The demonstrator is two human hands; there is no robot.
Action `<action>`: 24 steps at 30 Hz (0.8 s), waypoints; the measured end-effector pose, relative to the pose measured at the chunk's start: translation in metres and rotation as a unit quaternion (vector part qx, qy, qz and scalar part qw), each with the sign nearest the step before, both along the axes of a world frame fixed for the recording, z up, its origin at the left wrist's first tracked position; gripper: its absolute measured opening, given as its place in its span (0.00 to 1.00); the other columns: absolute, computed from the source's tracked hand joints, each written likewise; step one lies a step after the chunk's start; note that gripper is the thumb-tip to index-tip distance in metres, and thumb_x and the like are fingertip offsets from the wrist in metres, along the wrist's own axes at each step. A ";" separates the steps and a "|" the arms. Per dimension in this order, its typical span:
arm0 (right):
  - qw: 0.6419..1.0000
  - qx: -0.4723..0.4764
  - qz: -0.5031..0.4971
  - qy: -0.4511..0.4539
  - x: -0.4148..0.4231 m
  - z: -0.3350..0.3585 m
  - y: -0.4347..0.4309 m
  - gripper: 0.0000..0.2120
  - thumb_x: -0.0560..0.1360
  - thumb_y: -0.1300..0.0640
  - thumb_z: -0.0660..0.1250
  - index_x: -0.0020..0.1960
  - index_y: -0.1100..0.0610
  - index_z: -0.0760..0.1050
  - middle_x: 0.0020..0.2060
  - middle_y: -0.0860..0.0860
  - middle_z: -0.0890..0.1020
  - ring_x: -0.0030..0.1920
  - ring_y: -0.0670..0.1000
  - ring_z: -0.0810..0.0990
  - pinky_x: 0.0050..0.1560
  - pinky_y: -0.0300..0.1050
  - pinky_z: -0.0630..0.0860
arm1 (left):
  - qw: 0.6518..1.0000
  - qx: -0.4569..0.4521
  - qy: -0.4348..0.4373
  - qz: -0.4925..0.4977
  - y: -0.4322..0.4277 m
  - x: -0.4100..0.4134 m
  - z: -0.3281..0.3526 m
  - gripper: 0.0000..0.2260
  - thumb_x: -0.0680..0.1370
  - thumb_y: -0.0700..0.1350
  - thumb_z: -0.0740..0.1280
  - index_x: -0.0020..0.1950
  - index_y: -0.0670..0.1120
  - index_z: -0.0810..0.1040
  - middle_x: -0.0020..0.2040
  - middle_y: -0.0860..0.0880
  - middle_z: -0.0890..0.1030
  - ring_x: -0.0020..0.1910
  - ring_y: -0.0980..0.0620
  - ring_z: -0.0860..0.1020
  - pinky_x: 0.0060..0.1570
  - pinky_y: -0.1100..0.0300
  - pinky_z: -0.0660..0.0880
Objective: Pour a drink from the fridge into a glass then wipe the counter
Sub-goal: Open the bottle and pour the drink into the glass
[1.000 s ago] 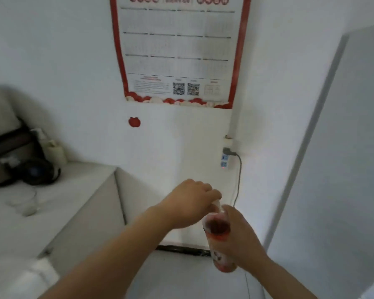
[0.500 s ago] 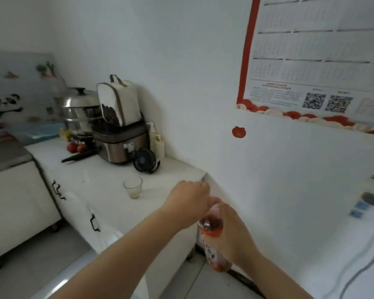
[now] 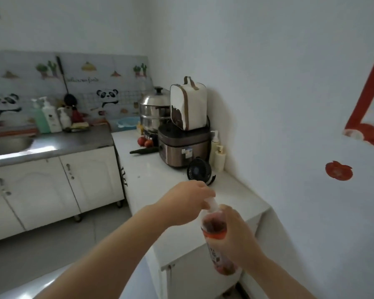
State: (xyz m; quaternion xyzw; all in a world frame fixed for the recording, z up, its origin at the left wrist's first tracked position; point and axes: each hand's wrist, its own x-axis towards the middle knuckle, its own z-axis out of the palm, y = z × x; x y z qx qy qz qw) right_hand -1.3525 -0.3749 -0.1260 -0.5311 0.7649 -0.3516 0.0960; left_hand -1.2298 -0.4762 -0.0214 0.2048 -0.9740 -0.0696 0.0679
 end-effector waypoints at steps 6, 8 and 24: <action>0.998 0.006 0.056 0.006 -0.042 0.007 -0.046 0.34 0.63 0.45 0.74 0.65 0.47 0.62 0.56 0.46 0.72 0.53 0.47 0.75 0.51 0.38 0.71 | 0.993 0.030 0.002 0.114 -0.022 -0.031 0.008 0.22 0.77 0.54 0.63 0.69 0.48 0.69 0.66 0.48 0.72 0.62 0.49 0.72 0.61 0.54 0.70; 0.998 0.008 0.069 0.010 -0.049 0.007 -0.057 0.35 0.63 0.45 0.74 0.65 0.48 0.62 0.56 0.46 0.72 0.52 0.46 0.74 0.50 0.37 0.70 | 0.993 0.063 0.014 0.102 -0.029 -0.035 0.007 0.27 0.76 0.52 0.65 0.73 0.52 0.62 0.71 0.52 0.67 0.67 0.51 0.68 0.65 0.56 0.67; 0.994 0.001 0.107 -0.025 -0.064 -0.007 -0.149 0.33 0.62 0.48 0.75 0.62 0.45 0.64 0.53 0.42 0.72 0.52 0.43 0.73 0.47 0.30 0.67 | 0.990 0.114 -0.007 0.083 -0.129 -0.049 -0.008 0.28 0.75 0.50 0.67 0.73 0.56 0.61 0.71 0.54 0.68 0.66 0.52 0.70 0.63 0.56 0.71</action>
